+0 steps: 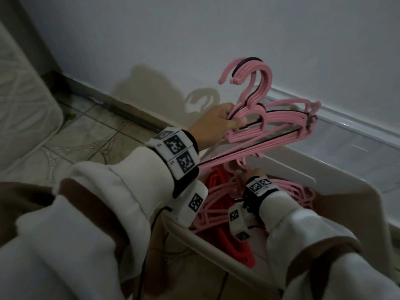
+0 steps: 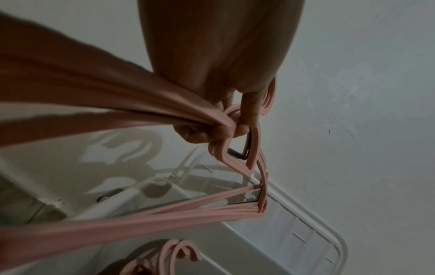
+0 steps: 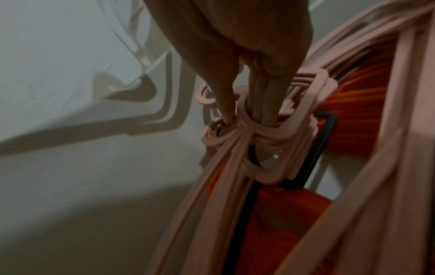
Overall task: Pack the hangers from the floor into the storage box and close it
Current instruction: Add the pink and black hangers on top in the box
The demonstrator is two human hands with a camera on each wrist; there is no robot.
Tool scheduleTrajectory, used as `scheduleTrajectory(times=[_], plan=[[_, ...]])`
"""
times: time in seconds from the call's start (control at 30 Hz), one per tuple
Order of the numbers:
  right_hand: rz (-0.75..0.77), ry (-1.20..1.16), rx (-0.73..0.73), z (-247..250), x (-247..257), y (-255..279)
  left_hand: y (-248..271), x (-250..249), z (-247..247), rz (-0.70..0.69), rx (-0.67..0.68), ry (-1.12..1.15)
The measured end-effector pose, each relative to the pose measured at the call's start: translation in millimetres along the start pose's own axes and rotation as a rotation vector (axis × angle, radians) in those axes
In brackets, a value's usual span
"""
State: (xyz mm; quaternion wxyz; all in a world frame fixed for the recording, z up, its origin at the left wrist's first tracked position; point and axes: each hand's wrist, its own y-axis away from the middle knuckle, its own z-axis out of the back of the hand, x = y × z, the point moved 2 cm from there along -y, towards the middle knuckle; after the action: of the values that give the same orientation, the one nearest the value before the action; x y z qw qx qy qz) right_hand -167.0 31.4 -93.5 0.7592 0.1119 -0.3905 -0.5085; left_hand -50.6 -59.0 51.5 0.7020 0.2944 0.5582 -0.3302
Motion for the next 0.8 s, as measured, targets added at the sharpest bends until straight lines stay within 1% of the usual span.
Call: scheduleTrajectory(times=[0.03, 0.1, 0.17, 0.23, 0.3, 0.33, 0.37, 0.4, 0.43, 0.47, 0.53, 0.57, 0.6, 0.63, 0.67, 0.7, 0.73, 0.77, 0.8], plan=[[-0.001, 0.117, 0.021, -4, 0, -4, 0, 0, 0, 0.006, 0.000, 0.004], [0.047, 0.256, -0.002, -8, 3, -6, 0, -1, -1, 0.023, 0.003, 0.021], [0.094, 0.252, 0.034, -7, 5, -5, 0, -2, -3, 0.033, 0.007, 0.040], [0.142, 0.314, -0.019, 0, 8, -4, 1, -3, -5, 0.037, 0.010, 0.059], [0.255, 0.522, -0.076, 8, 14, -4, 0, -4, -7, 0.043, 0.013, 0.077], [0.314, 0.625, -0.066, 9, 15, -5, 0, -4, -7, 0.047, 0.015, 0.089], [0.383, 0.713, -0.026, 9, 13, -4, 0, -5, -8, 0.049, 0.017, 0.098], [0.441, 0.787, 0.045, 6, 8, -3, -1, -4, -8, 0.049, 0.017, 0.102], [0.464, 0.870, 0.117, 3, 1, -1, -1, -4, -9, 0.047, 0.019, 0.104], [0.455, 0.953, 0.154, 0, -6, 2, -2, -4, -10, 0.047, 0.022, 0.106], [0.477, 1.053, 0.134, -2, -16, 7, -2, -5, -12, 0.045, 0.024, 0.105], [0.531, 1.100, 0.135, -6, -19, 9, -3, -4, -13, 0.044, 0.021, 0.103], [0.625, 1.168, 0.134, -13, -22, 9, -3, -4, -13, 0.046, 0.021, 0.103], [0.734, 1.276, 0.098, -20, -22, 9, -3, -4, -13, 0.046, 0.021, 0.102], [0.730, 1.363, 0.093, -23, -20, 10, -4, -4, -13, 0.043, 0.018, 0.098], [0.779, 1.390, 0.026, -27, -18, 11, -4, -3, -12, 0.037, 0.017, 0.089], [0.849, 1.429, 0.007, -29, -16, 11, -4, -3, -12, 0.032, 0.020, 0.079], [0.884, 1.453, 0.043, -34, -17, 10, -4, -3, -12, 0.027, 0.027, 0.068], [0.947, 1.418, 0.064, -38, -20, 7, -4, -4, -12, 0.024, 0.034, 0.060]])
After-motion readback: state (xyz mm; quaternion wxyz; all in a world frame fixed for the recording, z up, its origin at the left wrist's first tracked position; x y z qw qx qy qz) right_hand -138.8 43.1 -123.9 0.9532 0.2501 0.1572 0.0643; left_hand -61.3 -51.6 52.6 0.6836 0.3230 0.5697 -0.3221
